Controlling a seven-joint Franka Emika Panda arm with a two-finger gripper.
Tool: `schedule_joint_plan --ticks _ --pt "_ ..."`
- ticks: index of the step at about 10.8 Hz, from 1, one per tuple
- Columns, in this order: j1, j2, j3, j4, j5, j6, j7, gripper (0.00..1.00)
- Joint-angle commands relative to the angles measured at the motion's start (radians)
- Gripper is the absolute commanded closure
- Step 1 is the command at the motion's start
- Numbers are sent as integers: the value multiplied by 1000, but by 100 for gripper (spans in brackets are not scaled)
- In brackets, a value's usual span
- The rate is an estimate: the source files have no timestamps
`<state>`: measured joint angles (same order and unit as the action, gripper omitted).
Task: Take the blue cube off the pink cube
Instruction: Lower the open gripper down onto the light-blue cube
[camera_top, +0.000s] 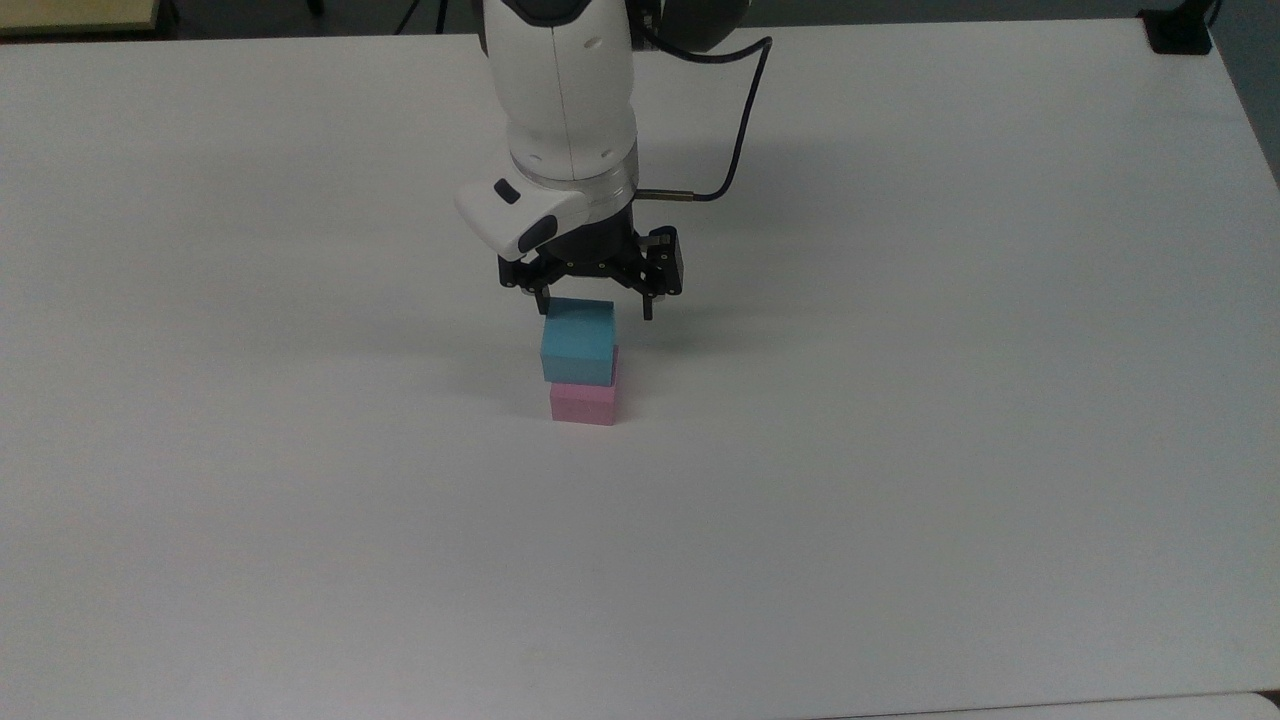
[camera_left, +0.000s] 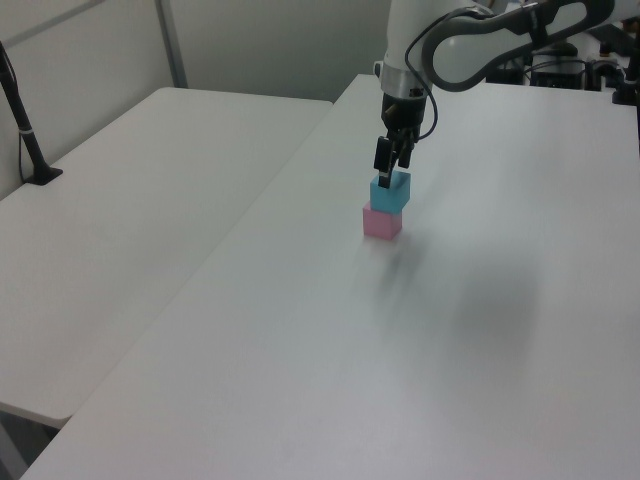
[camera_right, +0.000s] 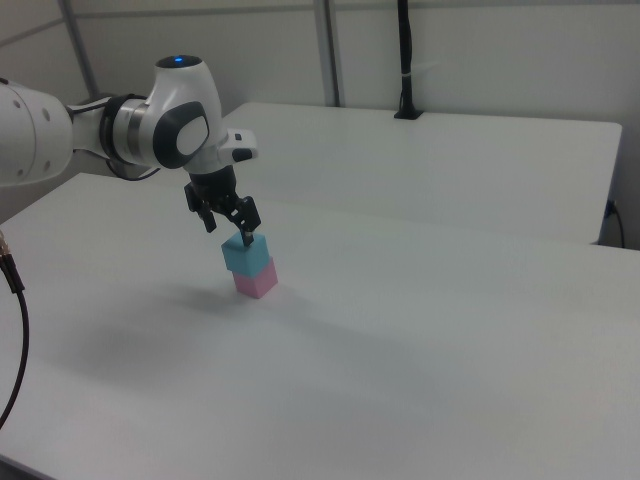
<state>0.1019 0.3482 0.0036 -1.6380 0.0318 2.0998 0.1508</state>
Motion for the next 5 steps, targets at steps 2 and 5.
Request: schedule_joint_plan --ticks 2,5 --pt "12 32 4 3 -47 20 27 4" --pt "10 34 4 3 -61 20 29 9"
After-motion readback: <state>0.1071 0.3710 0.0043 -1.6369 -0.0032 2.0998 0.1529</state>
